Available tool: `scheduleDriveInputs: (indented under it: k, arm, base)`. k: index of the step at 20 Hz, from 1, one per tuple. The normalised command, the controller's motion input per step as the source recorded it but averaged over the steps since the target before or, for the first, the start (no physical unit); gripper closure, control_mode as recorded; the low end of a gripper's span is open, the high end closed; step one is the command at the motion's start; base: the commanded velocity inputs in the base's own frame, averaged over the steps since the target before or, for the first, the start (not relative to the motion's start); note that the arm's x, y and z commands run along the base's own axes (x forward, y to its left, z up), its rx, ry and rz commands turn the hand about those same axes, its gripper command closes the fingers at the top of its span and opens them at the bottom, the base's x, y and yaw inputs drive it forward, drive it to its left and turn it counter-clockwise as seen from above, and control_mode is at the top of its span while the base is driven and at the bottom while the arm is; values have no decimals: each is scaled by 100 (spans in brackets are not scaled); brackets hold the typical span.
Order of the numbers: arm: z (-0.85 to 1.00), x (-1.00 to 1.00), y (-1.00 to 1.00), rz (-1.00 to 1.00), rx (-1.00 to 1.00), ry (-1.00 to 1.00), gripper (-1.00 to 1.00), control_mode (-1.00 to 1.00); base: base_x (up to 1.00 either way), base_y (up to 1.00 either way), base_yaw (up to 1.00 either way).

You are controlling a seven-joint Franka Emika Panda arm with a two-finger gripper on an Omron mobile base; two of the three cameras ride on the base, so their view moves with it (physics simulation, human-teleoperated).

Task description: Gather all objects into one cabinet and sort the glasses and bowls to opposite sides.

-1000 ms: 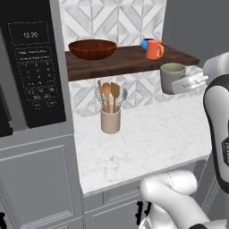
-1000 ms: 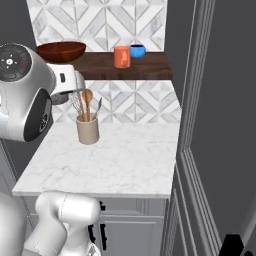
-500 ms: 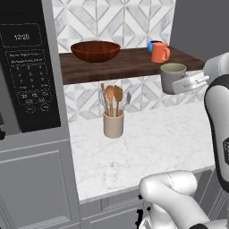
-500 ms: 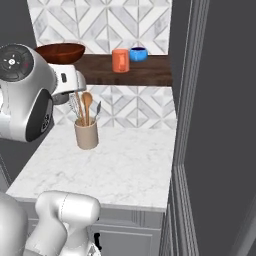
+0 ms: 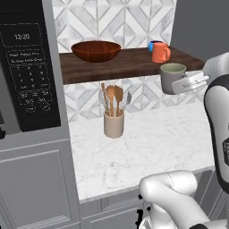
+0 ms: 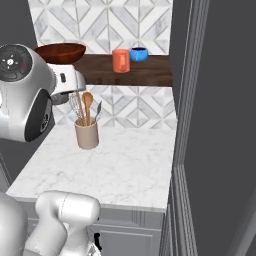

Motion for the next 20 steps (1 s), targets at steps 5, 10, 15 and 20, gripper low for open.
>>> scheduleDriveInputs:
  k: [5,10,15,20]
  arm:
    - [3,15,-4,-23,0,8,100,-100]
    - [10,60,-18,-23,0,-3,100,-100]
    - [9,66,-10,-7,0,-19,100,-100]
    - [0,79,0,0,0,-26,100,-100]
  base:
    - [0,0,-1]
    - [0,0,0]
    - [0,0,0]
    - [0,0,0]
